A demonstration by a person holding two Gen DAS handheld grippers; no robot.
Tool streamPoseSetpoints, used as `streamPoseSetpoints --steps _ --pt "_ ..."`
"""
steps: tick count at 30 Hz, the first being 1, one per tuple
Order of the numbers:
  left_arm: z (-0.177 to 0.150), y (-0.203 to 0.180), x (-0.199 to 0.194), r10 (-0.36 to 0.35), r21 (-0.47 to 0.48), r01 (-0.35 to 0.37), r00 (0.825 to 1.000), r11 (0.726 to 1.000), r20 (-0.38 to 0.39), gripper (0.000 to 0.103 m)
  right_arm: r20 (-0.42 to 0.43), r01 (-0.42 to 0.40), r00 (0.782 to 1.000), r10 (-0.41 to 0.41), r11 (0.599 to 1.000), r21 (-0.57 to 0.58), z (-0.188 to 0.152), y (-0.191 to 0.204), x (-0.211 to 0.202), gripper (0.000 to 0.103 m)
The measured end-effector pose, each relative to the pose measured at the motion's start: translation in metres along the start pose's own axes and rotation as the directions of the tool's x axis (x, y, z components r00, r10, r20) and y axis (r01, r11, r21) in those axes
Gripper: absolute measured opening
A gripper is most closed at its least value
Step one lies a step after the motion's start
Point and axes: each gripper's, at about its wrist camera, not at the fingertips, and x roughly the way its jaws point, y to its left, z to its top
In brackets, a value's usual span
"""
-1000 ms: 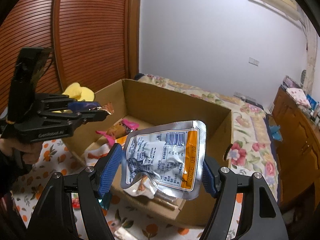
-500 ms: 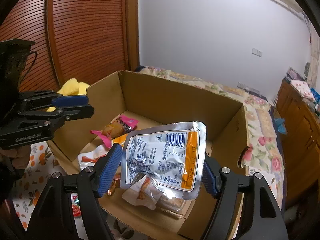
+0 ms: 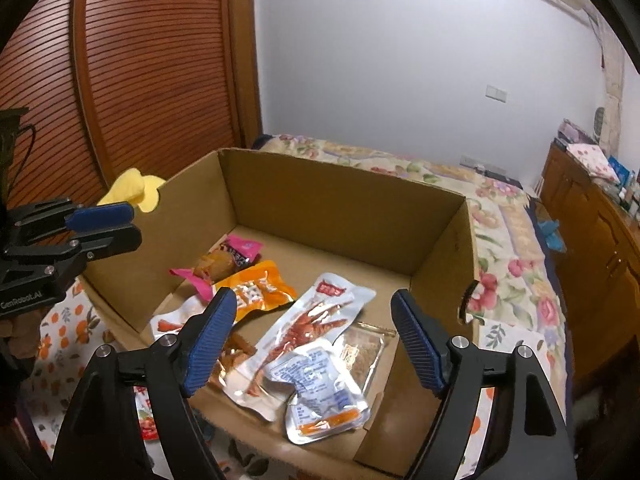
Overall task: Organize snacks
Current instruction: 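Move both grippers back toward the remaining snacks on the table, then lower the left gripper onto the white duck-gizzard bag and close it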
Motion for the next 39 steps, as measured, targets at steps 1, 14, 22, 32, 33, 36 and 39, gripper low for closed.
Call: streamPoseSetpoints --steps 1,14,22,32,33,36,39 --pt "0.000 -0.001 -0.002 0.000 0.001 0.000 1.000 1.000 0.001 0.035 0.005 0.000 1.000 0.000 1.000 0.000 -0.001 0.001 -0.004 0.082" --pt "-0.028 -0.023 -0.046 -0.020 0.014 0.019 1.000 1.000 0.008 0.042 0.050 0.012 0.999 -0.011 1.000 -0.013 -0.024 0.023 -0.067 0.082" --pt "-0.057 -0.048 -0.067 -0.044 0.051 0.045 0.999 0.998 -0.024 0.050 0.057 0.029 0.998 -0.030 1.000 0.007 -0.054 0.033 -0.098 0.082" --pt "-0.100 -0.070 -0.075 -0.106 0.050 0.111 0.990 0.993 -0.096 0.069 0.045 0.033 0.998 -0.033 0.999 0.017 -0.084 0.048 -0.115 0.082" --pt "-0.105 -0.073 -0.075 -0.112 0.056 0.118 0.988 0.991 -0.107 0.069 0.043 0.032 0.999 -0.033 0.999 0.015 -0.087 0.050 -0.116 0.082" --pt "-0.118 -0.080 -0.073 -0.114 0.067 0.124 0.984 0.990 -0.137 0.069 0.041 0.036 0.999 -0.036 0.999 0.018 -0.095 0.052 -0.117 0.082" --pt "-0.131 -0.087 -0.073 -0.125 0.077 0.139 0.978 0.987 -0.166 0.069 0.034 0.032 0.999 -0.033 0.999 0.032 -0.102 0.052 -0.116 0.081"
